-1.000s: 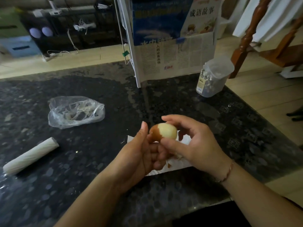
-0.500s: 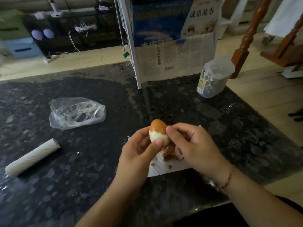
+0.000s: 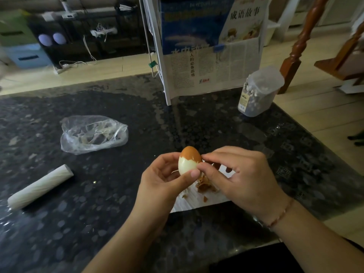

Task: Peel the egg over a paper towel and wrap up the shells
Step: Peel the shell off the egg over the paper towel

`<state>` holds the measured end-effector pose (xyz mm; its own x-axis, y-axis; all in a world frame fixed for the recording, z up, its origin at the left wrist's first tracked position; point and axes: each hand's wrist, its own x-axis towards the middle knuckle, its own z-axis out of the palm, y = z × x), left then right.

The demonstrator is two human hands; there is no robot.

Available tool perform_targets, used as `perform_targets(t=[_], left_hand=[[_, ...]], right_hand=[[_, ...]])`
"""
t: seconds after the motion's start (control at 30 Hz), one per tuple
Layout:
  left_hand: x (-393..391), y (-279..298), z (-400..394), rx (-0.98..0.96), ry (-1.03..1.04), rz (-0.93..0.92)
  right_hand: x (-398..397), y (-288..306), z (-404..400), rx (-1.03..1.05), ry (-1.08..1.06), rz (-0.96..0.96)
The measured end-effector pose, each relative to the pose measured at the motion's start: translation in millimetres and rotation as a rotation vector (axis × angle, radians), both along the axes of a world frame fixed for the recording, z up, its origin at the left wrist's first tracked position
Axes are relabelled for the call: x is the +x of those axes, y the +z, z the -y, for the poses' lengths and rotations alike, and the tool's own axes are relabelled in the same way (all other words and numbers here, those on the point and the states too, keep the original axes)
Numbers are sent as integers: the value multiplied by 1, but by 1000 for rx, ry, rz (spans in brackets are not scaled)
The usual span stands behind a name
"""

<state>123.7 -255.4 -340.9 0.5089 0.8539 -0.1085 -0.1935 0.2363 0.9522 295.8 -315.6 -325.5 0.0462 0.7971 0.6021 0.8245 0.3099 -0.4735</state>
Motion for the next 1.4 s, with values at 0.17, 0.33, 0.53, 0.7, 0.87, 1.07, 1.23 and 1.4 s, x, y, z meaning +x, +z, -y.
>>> perform_targets(t=[0.17, 0.33, 0.53, 0.7, 0.87, 1.07, 1.23, 1.4], left_hand=[[2, 1, 1, 117, 65, -103], [2, 3, 1, 118, 58, -106], [1, 2, 0, -82, -10, 25], [-1, 2, -1, -300, -67, 193], [-2, -1, -4, -269, -47, 206], [0, 1, -4, -175, -23, 146], [2, 3, -3, -125, -24, 116], [2, 1, -7, -68, -9, 61]], right_hand=[[-4, -1, 0, 35, -32, 197], [-5, 2, 0, 68, -52, 298], [-7, 2, -2, 34, -82, 132], [-8, 2, -2, -140, -9, -257], [2, 2, -1, -264, -146, 164], [0, 3, -1, -271, -146, 127], [-4, 5, 0, -131, -98, 13], [-4, 5, 0, -49, -90, 77]])
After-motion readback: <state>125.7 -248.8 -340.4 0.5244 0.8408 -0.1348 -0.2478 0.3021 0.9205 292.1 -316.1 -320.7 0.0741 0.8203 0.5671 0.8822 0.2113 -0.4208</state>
